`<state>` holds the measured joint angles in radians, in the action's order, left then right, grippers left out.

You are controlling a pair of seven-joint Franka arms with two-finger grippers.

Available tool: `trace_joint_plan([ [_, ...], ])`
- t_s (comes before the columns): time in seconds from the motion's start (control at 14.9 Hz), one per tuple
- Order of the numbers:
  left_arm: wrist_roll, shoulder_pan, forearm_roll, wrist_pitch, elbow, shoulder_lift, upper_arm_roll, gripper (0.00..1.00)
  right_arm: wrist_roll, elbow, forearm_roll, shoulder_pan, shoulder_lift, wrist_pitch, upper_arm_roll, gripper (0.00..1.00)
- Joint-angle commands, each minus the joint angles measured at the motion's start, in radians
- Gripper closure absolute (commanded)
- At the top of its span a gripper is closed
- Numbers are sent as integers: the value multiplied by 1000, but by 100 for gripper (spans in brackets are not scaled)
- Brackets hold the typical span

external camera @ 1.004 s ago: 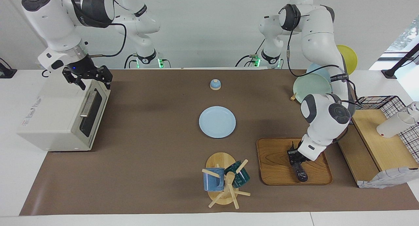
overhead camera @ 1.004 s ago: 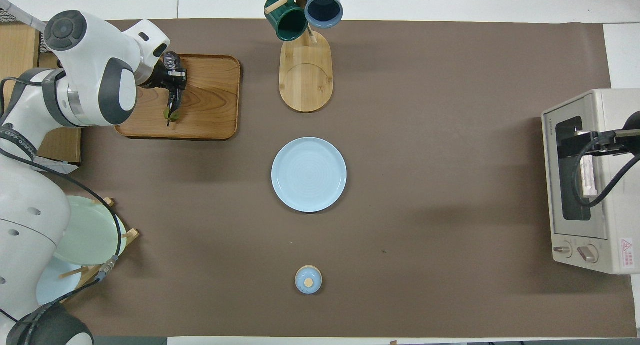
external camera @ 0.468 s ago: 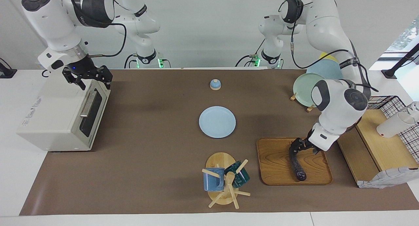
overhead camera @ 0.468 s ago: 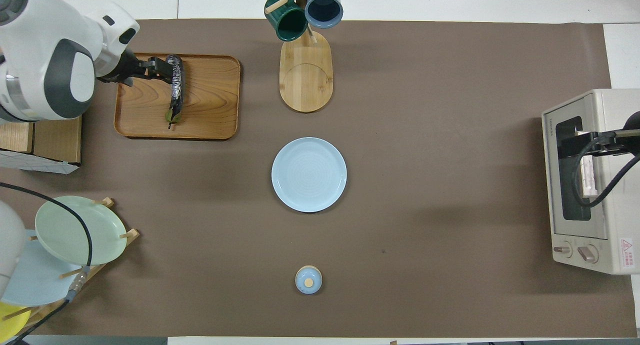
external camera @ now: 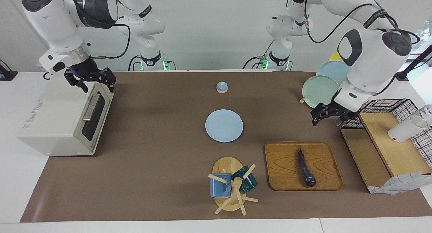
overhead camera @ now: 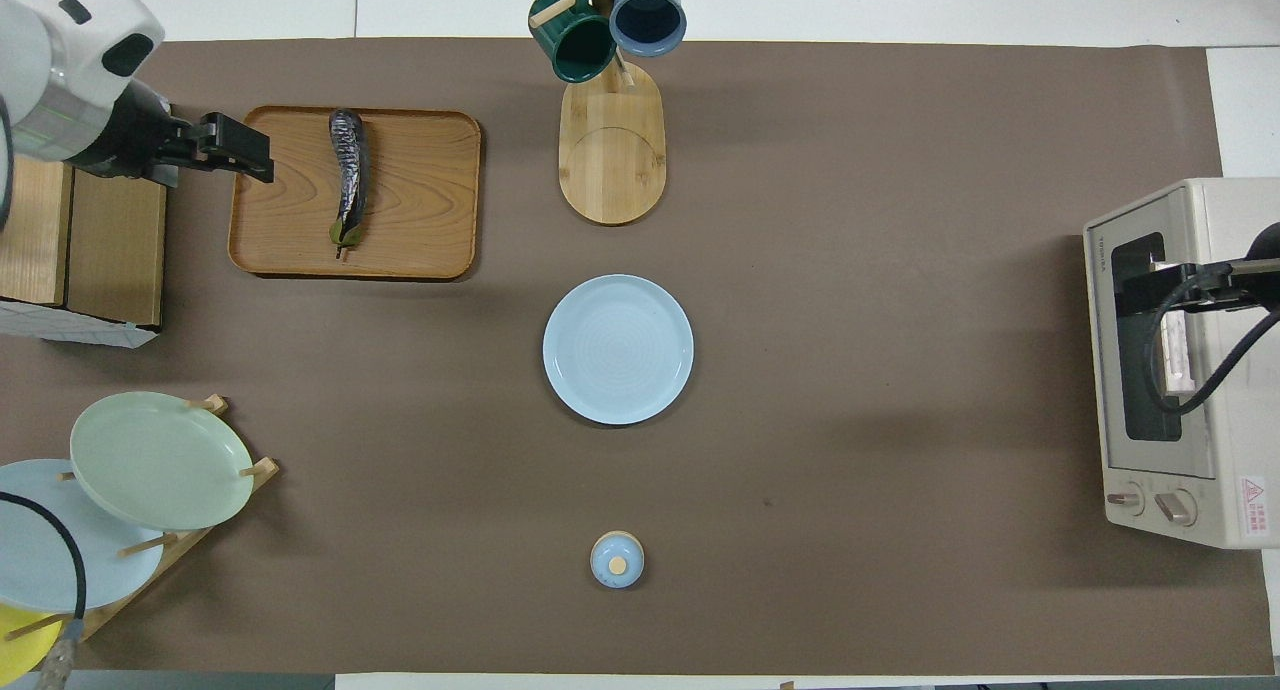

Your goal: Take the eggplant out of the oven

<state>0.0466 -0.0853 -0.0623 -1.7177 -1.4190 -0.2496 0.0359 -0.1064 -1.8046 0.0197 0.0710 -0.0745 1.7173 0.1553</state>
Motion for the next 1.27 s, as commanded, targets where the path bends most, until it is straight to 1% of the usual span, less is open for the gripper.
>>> trace_joint_plan([
  [0.0, 10, 9, 18, 97, -61, 110, 1, 0, 10, 7, -24, -7, -4, -21, -5, 0],
  [0.13, 10, 7, 18, 159, -84, 153, 1, 0, 10, 5, -24, -8, -4, -22, -5, 0],
  [0.2, 10, 7, 18, 170, -113, 179, 1, 0, 10, 5, -24, -13, -4, -21, -5, 0],
  [0.33, 9, 7, 18, 168, -200, 242, 1, 0, 10, 7, -24, -19, -2, -9, -2, 0],
  [0.47, 9, 6, 18, 152, -271, 277, 5, 0, 10, 7, -20, -16, -1, -4, 0, 0],
  [0.67, 7, 7, 18, 145, -276, 279, 18, 0, 10, 13, -9, -17, 1, -21, 0, 0],
  [0.87, 9, 39, 19, 156, -270, 277, 67, 0, 10, 28, -18, -23, 5, -21, 1, 0],
  [1.07, 7, 38, 52, 155, -268, 277, 73, 0, 8, 45, -20, -25, 10, -34, 1, 0],
  [1.2, 6, 38, 52, 161, -268, 279, 71, 0, 8, 48, -21, -28, 12, -35, 1, 0],
])
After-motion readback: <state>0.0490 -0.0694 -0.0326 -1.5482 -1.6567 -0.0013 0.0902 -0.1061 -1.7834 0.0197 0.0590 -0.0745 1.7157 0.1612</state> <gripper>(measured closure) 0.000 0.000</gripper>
